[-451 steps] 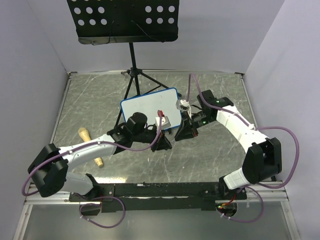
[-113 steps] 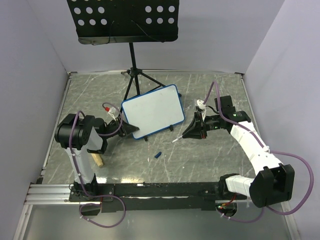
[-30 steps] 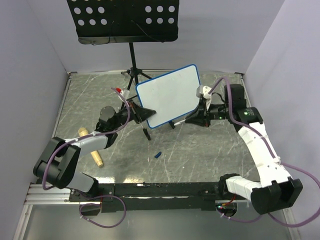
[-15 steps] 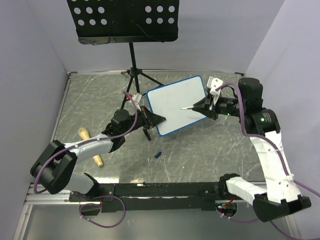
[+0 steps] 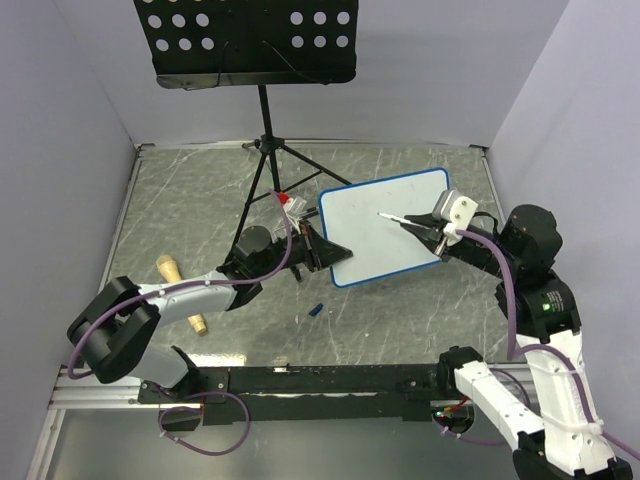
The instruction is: Write a sentence on the whiteboard
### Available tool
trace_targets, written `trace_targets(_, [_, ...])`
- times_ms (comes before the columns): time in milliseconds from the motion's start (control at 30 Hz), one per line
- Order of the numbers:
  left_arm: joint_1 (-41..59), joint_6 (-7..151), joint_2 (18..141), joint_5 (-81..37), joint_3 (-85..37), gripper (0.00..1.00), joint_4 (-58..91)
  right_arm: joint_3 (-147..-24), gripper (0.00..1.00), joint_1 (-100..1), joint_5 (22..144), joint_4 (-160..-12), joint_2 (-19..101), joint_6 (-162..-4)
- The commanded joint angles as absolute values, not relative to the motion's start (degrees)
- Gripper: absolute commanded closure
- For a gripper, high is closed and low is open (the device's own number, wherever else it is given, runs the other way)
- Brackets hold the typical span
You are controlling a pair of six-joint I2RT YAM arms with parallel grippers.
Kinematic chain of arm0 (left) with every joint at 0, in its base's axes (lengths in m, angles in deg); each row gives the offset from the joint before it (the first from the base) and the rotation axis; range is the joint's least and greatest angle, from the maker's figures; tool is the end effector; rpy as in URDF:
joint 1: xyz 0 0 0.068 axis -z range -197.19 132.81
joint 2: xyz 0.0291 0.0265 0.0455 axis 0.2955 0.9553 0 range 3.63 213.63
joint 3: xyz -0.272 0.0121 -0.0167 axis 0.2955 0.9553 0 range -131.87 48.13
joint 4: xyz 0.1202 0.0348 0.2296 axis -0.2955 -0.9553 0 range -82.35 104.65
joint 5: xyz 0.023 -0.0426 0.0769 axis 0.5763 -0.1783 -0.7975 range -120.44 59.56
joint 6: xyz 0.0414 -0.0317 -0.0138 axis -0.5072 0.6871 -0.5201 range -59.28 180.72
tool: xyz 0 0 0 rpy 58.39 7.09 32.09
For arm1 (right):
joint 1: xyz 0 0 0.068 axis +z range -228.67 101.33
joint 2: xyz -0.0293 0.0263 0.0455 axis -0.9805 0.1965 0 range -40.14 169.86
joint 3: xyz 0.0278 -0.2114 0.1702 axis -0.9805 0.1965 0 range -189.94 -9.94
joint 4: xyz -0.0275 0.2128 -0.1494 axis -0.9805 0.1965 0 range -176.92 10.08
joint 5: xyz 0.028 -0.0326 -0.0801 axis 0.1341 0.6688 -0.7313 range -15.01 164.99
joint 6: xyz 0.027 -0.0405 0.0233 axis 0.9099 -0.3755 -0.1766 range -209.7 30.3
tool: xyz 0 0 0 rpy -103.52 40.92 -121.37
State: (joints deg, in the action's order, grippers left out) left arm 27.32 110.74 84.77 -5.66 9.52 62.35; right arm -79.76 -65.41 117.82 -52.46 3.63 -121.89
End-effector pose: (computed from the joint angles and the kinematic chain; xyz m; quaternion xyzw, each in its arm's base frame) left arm 0.2079 -0.2254 0.2624 0.1265 0.6657 -0.6278 0.3831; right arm 0.1134 0.0517 0.4430 -0.4923 0.5579 0.1726 0.6455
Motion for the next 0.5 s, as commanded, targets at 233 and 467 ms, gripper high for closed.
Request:
trace_targets(233, [30.7,107.8,81.4,-9.6,6.7,0.99,67.6,-70.2,1.0,-60.7,110.9,-62.9,-2.3,-116.7])
trace_targets(467, [33.9,109.5,80.6,-14.3,7.3,0.99,67.5,-65.9,1.0,-60.6,108.1,-67.2,-5.6,-112.1])
